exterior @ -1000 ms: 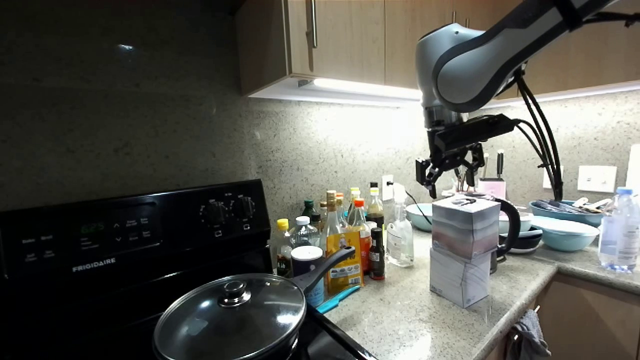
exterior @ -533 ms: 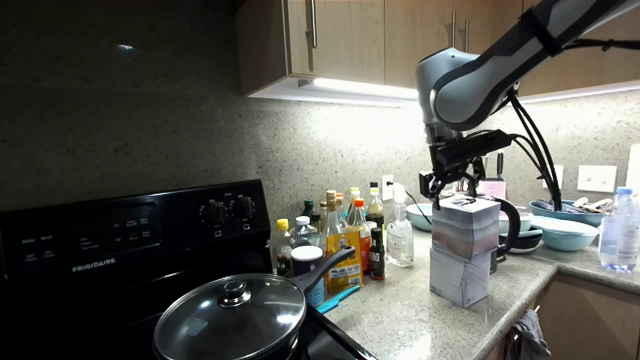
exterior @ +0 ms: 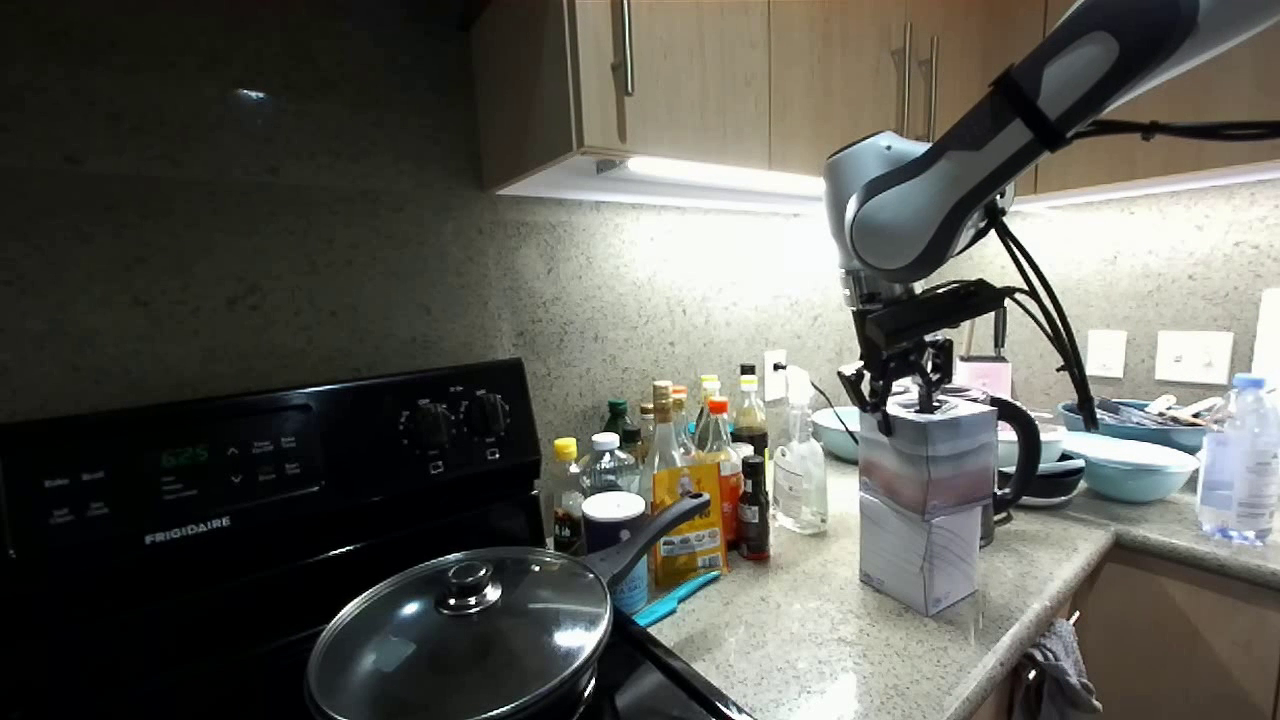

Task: Swap the positions of the tissue boxes

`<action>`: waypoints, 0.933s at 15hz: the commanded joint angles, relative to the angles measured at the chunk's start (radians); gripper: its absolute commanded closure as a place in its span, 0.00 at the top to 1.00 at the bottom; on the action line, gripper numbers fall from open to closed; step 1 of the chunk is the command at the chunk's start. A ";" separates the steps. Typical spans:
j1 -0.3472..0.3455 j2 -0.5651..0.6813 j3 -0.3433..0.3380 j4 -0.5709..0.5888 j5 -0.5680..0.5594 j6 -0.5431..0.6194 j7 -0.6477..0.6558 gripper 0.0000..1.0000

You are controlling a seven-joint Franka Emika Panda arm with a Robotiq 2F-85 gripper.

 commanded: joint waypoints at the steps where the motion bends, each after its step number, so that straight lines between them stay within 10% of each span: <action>1: 0.028 -0.009 -0.009 0.007 -0.006 0.003 0.010 0.27; 5: 0.067 -0.074 0.022 0.002 -0.053 -0.025 0.059 0.01; 14: 0.151 -0.114 0.090 0.007 0.048 -0.081 -0.077 0.03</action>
